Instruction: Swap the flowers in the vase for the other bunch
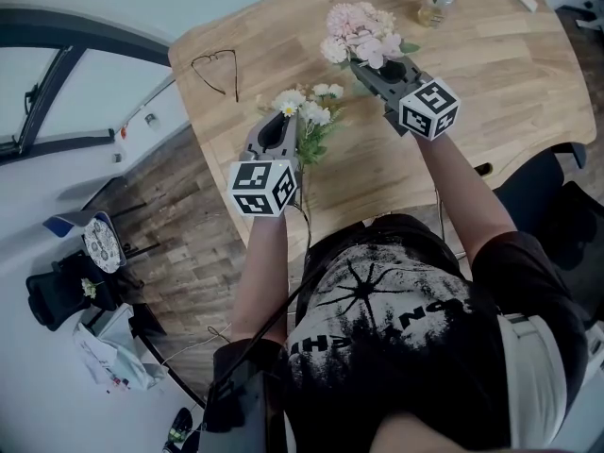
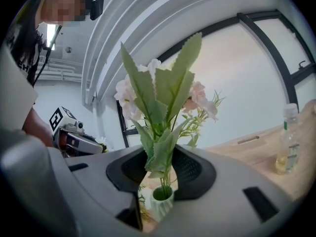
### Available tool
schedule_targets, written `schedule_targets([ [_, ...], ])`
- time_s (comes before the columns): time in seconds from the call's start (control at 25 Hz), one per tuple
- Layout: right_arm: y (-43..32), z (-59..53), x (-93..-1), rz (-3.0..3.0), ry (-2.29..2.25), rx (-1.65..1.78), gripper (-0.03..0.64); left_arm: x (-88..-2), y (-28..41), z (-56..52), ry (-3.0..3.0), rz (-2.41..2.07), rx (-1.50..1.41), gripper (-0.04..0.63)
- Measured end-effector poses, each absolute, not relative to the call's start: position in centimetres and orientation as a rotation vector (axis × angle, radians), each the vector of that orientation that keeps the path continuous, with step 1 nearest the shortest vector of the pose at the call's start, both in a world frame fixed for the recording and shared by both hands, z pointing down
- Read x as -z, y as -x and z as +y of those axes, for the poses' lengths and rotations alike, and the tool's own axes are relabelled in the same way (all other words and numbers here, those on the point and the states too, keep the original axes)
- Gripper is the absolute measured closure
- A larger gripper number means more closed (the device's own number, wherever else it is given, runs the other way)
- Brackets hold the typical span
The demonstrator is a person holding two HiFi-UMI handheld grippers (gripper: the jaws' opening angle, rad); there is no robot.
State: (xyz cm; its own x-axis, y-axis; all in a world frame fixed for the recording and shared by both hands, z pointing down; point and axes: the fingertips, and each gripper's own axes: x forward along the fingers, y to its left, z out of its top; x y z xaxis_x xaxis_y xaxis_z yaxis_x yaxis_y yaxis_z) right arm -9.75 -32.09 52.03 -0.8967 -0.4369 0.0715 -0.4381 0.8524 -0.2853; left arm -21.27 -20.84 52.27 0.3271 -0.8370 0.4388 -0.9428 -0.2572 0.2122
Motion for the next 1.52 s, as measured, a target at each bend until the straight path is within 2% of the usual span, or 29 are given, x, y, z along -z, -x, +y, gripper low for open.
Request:
schedule_targets([
  [0.4,9.4,-31.7,-53.3,-2.968,-0.71,-0.485,0.426,-52.1,21.2,-20.9,-2.172,-1.574,-0.325,0.561],
  [0.64,9.3,-31.1,-53.8,-2.939,-0.696,-0.5,0.405,-51.9,21.0,-20.6,-2.174,-1.573,-0.318,0.561],
  [1.52,4.6,-27.9,-51.4,-2.929,-0.726,-0.449,0.402,-49.7,19.0,-20.0,-2.218,-1.624,-0.254,0.561],
])
